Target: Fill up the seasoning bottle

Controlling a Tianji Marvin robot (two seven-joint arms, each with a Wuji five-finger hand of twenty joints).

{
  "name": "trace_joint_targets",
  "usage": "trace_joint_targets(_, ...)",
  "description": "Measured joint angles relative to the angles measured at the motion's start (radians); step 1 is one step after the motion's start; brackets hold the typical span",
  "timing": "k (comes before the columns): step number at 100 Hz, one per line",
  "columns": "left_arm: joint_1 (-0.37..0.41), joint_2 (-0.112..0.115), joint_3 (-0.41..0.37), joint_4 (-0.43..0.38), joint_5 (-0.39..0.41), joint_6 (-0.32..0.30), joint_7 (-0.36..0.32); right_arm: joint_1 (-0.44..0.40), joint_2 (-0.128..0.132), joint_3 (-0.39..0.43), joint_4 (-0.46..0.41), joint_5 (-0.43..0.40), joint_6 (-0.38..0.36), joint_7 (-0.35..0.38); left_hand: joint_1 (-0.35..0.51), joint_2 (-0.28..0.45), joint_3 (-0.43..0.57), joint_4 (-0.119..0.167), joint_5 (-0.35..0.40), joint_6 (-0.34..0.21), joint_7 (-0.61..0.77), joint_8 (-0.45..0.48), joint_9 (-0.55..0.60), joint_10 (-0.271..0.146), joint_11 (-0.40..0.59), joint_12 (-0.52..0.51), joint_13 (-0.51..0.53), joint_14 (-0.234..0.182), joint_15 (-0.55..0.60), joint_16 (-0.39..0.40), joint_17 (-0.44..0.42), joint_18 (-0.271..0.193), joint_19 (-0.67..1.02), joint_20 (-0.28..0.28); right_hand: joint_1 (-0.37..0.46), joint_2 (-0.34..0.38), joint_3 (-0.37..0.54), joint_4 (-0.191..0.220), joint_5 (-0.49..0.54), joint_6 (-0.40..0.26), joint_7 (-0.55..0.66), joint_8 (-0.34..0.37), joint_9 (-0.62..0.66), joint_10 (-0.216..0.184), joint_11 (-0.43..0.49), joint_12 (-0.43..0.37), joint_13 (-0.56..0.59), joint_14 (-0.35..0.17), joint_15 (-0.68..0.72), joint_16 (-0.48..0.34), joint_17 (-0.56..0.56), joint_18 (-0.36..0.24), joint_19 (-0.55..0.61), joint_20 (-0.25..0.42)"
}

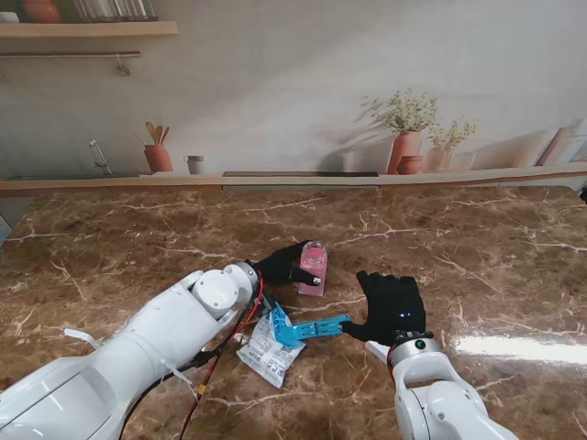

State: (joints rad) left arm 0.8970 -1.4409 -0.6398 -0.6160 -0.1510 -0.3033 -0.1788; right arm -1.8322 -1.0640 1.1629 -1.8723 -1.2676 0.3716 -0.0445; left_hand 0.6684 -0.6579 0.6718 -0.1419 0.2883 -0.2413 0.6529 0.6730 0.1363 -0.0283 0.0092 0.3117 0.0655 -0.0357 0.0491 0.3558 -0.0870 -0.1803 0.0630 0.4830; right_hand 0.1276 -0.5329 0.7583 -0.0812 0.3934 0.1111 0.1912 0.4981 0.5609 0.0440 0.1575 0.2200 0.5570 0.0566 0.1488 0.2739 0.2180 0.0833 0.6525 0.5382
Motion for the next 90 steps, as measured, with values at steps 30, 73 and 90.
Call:
trace_joint_targets(30,0.042,0.002,-0.041,-0.044,-0.034,0.018,0.044,0.000,0.000,-0.001,0.002,-0.003,0.008,-0.003,0.165,-0.004,-0.171,-0.025,0.046,0.018,-0.001,0.155,0.032,-0.051,0.099,0.023,0.002,0.000,0.000,0.091,0.003,0.011,0.018,0.021,0.024,0.010,-0.009,0.000,0.000,-0.001,0.000,0.000,0.000,-0.001,0.000,0.001,0.000,0.000,0.000,0.000,0.000,0.000,0.000,0.000)
trace_joint_targets(73,0.151,0.099,-0.156,-0.281,-0.001,0.085,0.119,0.000,-0.001,-0.001,0.001,-0.010,0.021,-0.012,0.174,-0.036,-0.182,-0.025,0.085,0.077,-0.012,0.269,0.240,-0.069,0.252,-0.055,0.135,0.037,0.074,0.104,0.015,0.198,0.149,0.281,0.024,0.012,-0.011,0.000,0.000,-0.001,0.000,0.000,0.002,-0.001,0.000,0.001,0.000,-0.001,0.000,0.000,0.000,0.000,0.000,0.000)
trace_joint_targets(90,0.187,0.129,-0.200,-0.354,0.038,0.093,0.181,-0.009,-0.002,0.008,-0.007,-0.022,0.027,-0.010,0.117,-0.093,-0.066,-0.041,0.143,0.136,-0.031,0.336,0.650,0.001,0.321,0.021,0.403,0.088,0.198,0.163,0.007,0.225,0.236,0.463,0.024,0.012,-0.011,0.000,0.000,-0.003,0.000,0.000,0.002,-0.001,0.000,0.001,0.000,-0.001,0.000,0.000,0.000,0.000,0.000,0.000)
